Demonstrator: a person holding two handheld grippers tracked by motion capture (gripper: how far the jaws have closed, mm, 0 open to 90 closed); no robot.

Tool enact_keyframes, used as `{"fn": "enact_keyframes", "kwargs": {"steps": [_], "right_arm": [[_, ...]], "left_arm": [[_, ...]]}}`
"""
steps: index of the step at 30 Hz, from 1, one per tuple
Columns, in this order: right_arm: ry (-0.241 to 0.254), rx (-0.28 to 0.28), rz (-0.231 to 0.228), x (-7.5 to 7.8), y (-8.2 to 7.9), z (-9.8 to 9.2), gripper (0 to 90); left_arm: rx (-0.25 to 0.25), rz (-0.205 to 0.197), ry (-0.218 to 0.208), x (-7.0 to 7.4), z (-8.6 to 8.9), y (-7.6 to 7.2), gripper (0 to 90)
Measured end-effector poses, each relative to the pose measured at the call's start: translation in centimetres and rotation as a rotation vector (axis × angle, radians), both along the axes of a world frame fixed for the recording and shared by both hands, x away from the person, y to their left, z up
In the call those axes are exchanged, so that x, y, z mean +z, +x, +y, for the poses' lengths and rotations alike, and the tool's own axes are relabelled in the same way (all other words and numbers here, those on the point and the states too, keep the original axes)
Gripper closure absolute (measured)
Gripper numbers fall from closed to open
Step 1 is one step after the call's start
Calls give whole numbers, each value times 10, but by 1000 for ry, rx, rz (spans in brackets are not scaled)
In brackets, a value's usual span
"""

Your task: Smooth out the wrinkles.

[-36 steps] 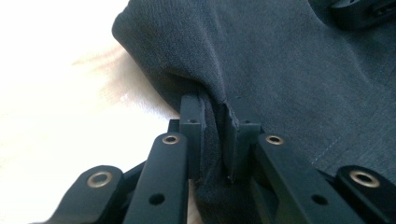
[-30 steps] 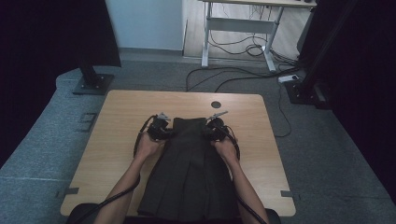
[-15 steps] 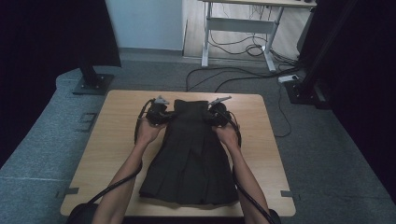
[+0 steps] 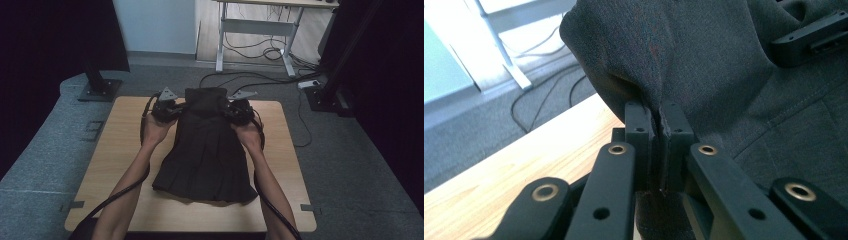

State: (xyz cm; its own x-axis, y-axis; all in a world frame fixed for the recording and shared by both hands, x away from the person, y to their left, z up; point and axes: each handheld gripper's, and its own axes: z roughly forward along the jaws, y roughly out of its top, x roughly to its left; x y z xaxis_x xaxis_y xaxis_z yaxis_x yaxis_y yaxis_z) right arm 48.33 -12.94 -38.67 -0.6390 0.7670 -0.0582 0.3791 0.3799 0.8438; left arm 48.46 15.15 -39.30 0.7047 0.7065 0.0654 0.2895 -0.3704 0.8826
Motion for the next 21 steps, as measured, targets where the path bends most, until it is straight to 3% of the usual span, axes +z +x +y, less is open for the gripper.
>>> {"fn": "enact_keyframes", "kwargs": {"steps": [3,13,17,21], "right_arm": [[19,19,-33,-5,-21,-5,779],[27,60,-68,-25,-61,-16,778],[17,64,-55,-29,-65,-17,778],[20,48,-19,-33,-58,-17,779]], "left_arm": [[-27,-27,5,-3,0,-18,847],[-79,-77,66,-15,-5,-48,847],[-83,-73,81,-19,-7,-51,847],[-71,-54,89,-22,-10,-43,848]]}}
